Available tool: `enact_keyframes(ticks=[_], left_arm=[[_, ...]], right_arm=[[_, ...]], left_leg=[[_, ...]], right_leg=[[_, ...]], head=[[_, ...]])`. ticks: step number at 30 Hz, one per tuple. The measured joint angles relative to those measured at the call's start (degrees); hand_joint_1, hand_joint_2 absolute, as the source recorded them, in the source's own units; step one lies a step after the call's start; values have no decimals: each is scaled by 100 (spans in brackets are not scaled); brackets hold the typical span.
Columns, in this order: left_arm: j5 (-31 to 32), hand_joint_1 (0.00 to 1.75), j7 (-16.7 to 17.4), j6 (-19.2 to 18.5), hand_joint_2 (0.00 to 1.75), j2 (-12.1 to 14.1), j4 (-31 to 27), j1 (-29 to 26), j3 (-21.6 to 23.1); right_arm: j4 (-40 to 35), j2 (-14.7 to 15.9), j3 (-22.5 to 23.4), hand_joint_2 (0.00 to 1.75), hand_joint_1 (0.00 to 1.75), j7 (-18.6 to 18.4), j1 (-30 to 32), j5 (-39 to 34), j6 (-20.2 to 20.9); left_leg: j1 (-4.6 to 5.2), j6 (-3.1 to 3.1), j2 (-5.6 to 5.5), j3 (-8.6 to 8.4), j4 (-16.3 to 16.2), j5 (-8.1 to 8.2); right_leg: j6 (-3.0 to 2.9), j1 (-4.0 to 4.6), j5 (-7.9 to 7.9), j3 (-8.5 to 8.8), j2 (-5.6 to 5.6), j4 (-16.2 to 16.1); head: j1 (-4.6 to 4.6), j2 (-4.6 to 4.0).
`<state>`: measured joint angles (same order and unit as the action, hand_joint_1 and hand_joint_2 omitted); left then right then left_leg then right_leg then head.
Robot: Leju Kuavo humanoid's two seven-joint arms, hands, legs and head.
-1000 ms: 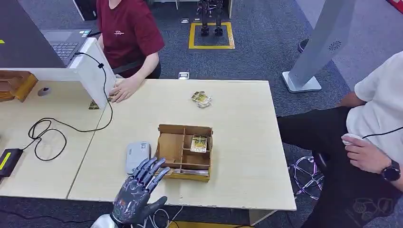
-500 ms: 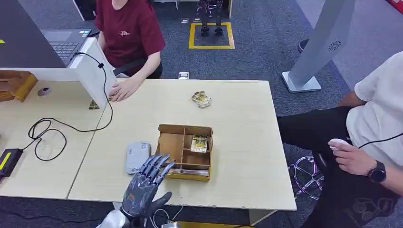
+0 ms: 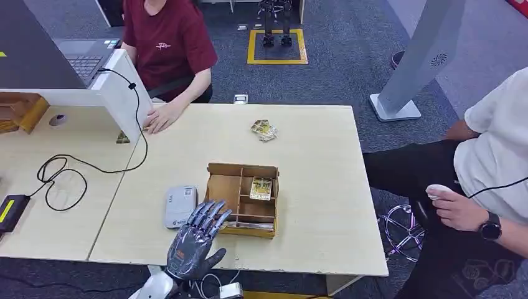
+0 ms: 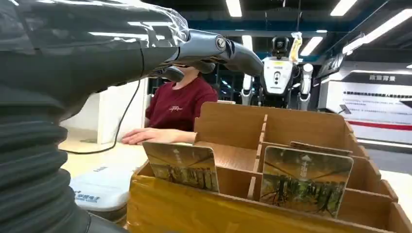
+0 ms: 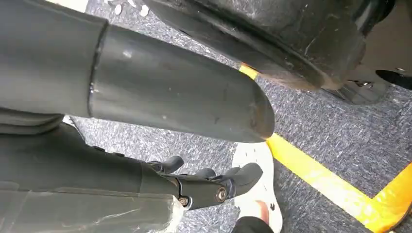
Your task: Pass the card to the sensor for recognition and then transmit it.
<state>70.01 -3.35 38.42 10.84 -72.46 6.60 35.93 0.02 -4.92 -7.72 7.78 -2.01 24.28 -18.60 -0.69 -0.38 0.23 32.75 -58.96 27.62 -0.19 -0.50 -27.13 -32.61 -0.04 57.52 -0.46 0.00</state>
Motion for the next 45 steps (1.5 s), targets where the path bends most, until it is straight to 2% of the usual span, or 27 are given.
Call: enact_keyframes(ticks=[19,45], left_arm=[[-24,0,-33,0,175,-131,160,44,-105],[-68,0,223,-7,175,-170,214,127,-433]], right_arm=[[0,-2,0,0,0,-17,-2,15,0],[2,-2,0,0,0,-52,-2,107,-13]], left_leg=[[0,0,0,0,0,0],[0,0,0,0,0,0]], right_leg=[[0,0,0,0,0,0],[0,0,0,0,0,0]], head=[[0,0],[0,0]])
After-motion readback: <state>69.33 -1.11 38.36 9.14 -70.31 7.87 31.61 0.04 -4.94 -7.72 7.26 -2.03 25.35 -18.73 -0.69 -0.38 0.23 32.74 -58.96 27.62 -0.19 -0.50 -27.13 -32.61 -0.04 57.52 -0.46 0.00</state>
